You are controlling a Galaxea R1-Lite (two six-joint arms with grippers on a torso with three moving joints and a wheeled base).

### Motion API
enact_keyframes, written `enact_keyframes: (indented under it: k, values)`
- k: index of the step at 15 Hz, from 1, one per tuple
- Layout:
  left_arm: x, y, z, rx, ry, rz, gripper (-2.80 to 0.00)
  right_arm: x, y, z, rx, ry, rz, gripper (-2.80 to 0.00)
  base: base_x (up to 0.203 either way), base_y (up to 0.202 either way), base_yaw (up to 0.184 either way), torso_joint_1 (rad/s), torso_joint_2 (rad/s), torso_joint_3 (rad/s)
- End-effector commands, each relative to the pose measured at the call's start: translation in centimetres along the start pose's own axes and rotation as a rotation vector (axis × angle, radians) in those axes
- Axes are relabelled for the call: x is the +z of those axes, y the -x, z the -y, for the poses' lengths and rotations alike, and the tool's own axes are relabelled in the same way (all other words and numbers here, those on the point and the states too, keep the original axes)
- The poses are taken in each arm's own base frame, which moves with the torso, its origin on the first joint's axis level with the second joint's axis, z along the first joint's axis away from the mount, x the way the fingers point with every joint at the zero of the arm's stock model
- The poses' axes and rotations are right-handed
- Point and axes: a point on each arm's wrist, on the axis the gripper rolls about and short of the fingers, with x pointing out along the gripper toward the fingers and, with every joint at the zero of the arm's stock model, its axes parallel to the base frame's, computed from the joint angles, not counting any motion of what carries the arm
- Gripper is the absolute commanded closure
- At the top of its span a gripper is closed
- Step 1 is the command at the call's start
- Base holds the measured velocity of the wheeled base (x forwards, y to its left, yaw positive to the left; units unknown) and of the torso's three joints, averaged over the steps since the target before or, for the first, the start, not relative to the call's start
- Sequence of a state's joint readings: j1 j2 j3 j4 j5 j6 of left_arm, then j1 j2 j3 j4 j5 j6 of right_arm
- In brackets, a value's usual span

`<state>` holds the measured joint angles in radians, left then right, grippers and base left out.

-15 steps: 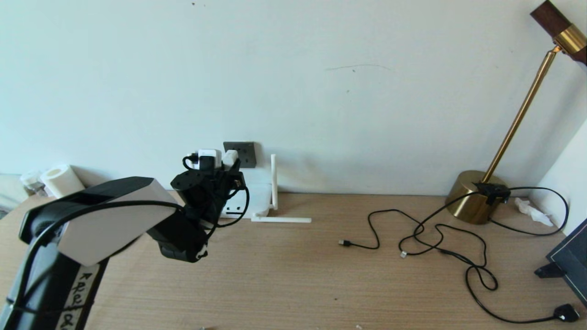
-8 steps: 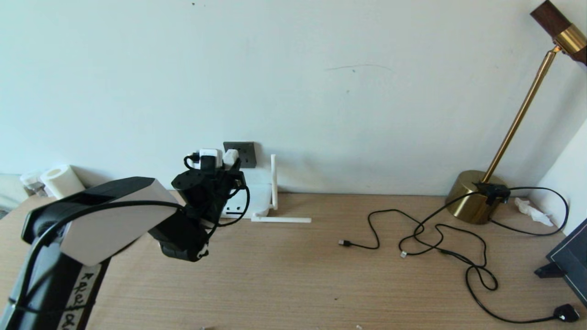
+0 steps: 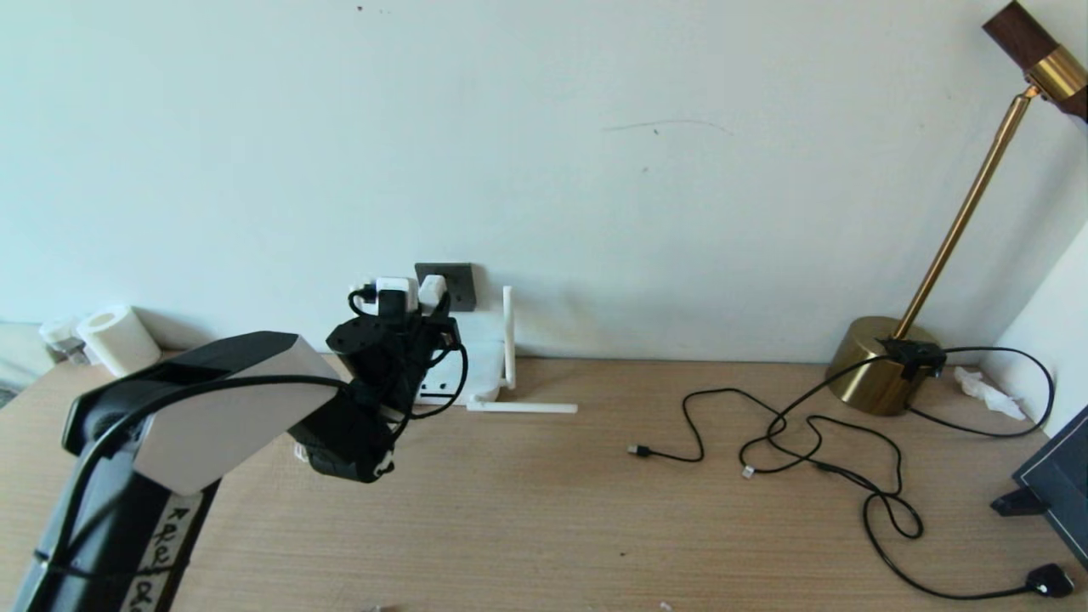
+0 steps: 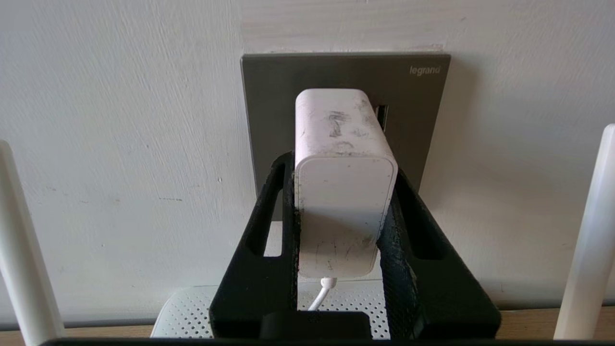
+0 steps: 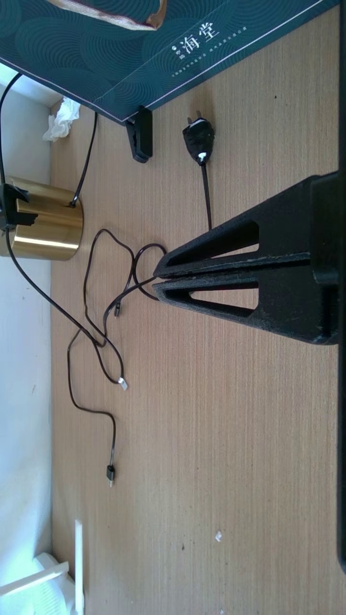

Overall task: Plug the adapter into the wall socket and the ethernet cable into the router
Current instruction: Plug plug into socket

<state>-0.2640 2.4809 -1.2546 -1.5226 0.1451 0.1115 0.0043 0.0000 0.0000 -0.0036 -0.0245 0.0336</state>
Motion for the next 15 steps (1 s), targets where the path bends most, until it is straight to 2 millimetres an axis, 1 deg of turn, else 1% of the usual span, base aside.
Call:
enact_keyframes:
  k: [1, 5, 8, 15]
  values:
    - [-0.33, -0.17, 0.05, 0.002, 0.001, 0.008, 0.0, 0.01, 0.0, 0.0, 0.0, 0.0, 0.001, 0.0, 0.0, 0.0, 0.0, 0.0, 0.0, 0.0]
    - [-0.37, -0.12, 0.05, 0.003, 0.0, 0.005, 0.0, -0.01, 0.0, 0.0, 0.0, 0.0, -0.001, 0.0, 0.0, 0.0, 0.0, 0.0, 0.0, 0.0]
    - [0.05, 0.06, -0.03, 0.004, 0.002, 0.004, 0.0, 0.0, 0.0, 0.0, 0.0, 0.0, 0.0, 0.0, 0.0, 0.0, 0.0, 0.0, 0.0, 0.0]
    - [-0.18, 0.44, -0.06, 0.002, 0.002, -0.015, 0.0, 0.01, 0.0, 0.0, 0.0, 0.0, 0.001, 0.0, 0.0, 0.0, 0.0, 0.0, 0.0, 0.0]
